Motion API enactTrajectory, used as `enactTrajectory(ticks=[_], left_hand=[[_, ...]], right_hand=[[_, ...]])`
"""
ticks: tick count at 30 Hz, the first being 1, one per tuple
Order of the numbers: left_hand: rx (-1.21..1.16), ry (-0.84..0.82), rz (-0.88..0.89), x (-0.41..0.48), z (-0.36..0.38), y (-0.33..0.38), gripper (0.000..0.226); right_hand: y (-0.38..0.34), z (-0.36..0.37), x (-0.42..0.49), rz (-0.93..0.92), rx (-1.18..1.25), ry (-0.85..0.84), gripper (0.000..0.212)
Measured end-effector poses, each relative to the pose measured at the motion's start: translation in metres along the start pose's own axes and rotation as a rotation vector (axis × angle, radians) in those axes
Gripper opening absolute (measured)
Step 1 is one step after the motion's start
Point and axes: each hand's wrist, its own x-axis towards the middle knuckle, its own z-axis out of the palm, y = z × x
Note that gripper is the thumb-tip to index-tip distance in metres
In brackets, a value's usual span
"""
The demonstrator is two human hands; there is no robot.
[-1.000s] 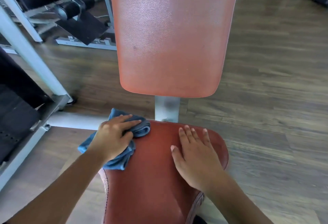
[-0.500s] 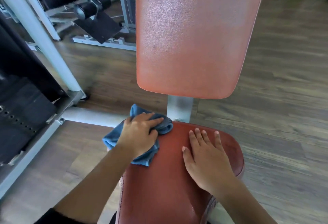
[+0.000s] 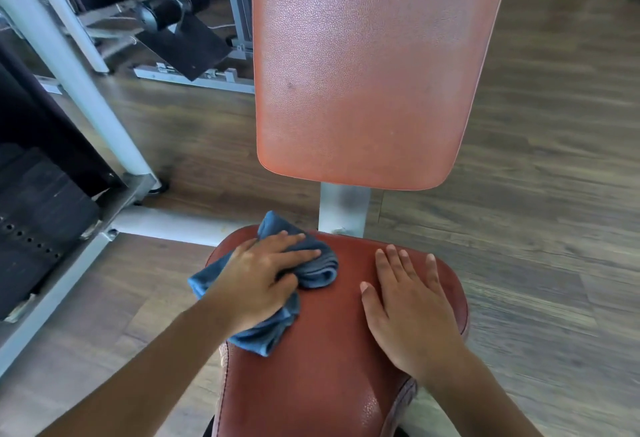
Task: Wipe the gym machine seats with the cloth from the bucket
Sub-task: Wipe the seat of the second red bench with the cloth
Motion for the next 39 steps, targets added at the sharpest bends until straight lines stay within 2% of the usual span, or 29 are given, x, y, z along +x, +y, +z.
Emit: enactTrajectory(ticks=[3, 5, 6, 9, 11, 14, 16, 18, 20, 22, 23, 25, 27, 29, 31, 33, 36, 38, 39], left_hand=[[0.048, 0.112, -0.146, 0.013, -0.002, -0.015, 0.065], [0.13, 0.079, -0.239, 0.031, 0.005, 0.004, 0.066], [0.145, 0.036, -0.227, 0.037, 0.01, 0.016, 0.064], [0.062, -0.092, -0.031, 0.026, 0.015, 0.028, 0.062], [-0.032, -0.07, 0.036, 0.009, 0.004, 0.013, 0.062], [-0.018, 0.076, -0.096, 0.017, -0.001, -0.012, 0.064], [0.057, 0.091, -0.202, 0.034, 0.004, 0.001, 0.064], [0.084, 0.021, -0.163, 0.041, 0.013, 0.022, 0.06], [0.027, -0.065, -0.031, 0.032, 0.017, 0.03, 0.059], [-0.04, -0.065, 0.051, 0.017, 0.01, 0.017, 0.057], [-0.055, -0.022, 0.042, 0.016, 0.007, 0.006, 0.058], [-0.027, 0.071, -0.09, 0.024, 0.003, -0.009, 0.06], [0.062, 0.075, -0.224, 0.039, 0.005, 0.001, 0.06], [0.102, 0.009, -0.181, 0.047, 0.013, 0.023, 0.061], [0.061, -0.085, -0.045, 0.038, 0.017, 0.031, 0.06], [-0.01, -0.108, 0.031, 0.022, 0.012, 0.021, 0.06], [0.001, -0.011, -0.072, 0.029, 0.008, 0.004, 0.064], [0.118, -0.031, -0.189, 0.045, 0.014, 0.02, 0.061], [0.152, -0.053, -0.191, 0.051, 0.019, 0.032, 0.059]], right_hand=[[0.003, 0.0, 0.0, 0.013, -0.001, 0.002, 0.095], [0.003, 0.001, 0.001, 0.02, 0.001, 0.003, 0.096], [0.003, 0.001, 0.001, 0.021, -0.002, 0.002, 0.096], [0.005, 0.001, 0.0, 0.027, -0.013, -0.001, 0.096], [0.007, 0.0, -0.001, 0.028, -0.006, -0.001, 0.096], [0.011, -0.001, -0.003, 0.038, -0.005, 0.01, 0.095], [0.013, -0.001, -0.003, 0.045, -0.001, 0.013, 0.096], [0.012, -0.001, -0.003, 0.045, 0.005, 0.012, 0.097], [0.012, -0.003, -0.003, 0.045, 0.014, 0.01, 0.097], [0.013, -0.003, -0.004, 0.043, 0.021, 0.008, 0.096], [0.014, -0.003, -0.004, 0.041, 0.02, 0.009, 0.096], [0.014, -0.004, -0.005, 0.035, 0.015, 0.01, 0.096], [0.014, -0.003, -0.004, 0.033, 0.013, 0.014, 0.096], [0.014, -0.002, -0.004, 0.032, 0.007, 0.016, 0.096], [0.014, -0.001, -0.004, 0.036, 0.001, 0.015, 0.097], [0.014, -0.001, -0.004, 0.038, 0.001, 0.013, 0.096], [0.016, 0.0, -0.004, 0.029, 0.0, 0.024, 0.096], [0.017, 0.001, -0.004, 0.033, 0.007, 0.027, 0.095], [0.017, 0.001, -0.005, 0.04, 0.013, 0.03, 0.095]])
